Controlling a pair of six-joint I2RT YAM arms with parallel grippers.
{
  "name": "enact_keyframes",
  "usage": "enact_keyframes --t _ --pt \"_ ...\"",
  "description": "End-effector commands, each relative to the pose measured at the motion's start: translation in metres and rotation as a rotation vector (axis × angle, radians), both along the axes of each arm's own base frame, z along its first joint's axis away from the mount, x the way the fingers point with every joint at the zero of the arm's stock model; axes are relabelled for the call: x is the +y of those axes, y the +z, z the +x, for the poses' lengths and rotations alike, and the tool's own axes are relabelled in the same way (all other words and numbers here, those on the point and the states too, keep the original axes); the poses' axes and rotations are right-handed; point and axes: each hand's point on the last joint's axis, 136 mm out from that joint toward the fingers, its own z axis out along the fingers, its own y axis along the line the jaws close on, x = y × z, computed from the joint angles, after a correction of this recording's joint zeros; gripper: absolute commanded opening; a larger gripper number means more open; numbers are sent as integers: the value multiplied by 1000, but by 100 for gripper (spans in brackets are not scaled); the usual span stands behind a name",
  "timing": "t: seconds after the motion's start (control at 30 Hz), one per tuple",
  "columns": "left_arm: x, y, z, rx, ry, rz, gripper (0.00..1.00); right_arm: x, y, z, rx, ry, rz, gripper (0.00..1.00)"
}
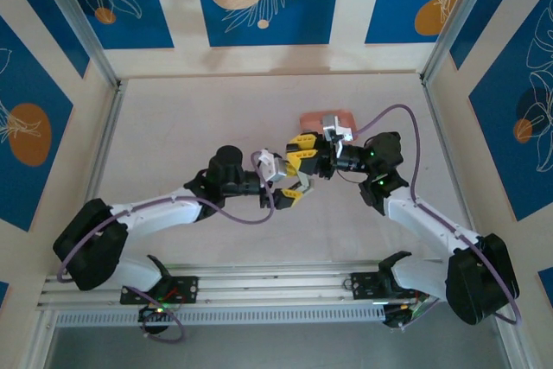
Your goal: Load the staples into the stapler
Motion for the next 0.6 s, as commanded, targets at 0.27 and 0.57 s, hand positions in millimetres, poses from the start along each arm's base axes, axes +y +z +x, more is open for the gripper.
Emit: enact_keyframes --t 0.27,0.57 --pt "-11 26 -4 -25 -58 -81 48 6 23 -5 -67 25 63 0" --pt "-12 16 -1 -14 -44 -48 44 7 28 -8 -75 33 77 0"
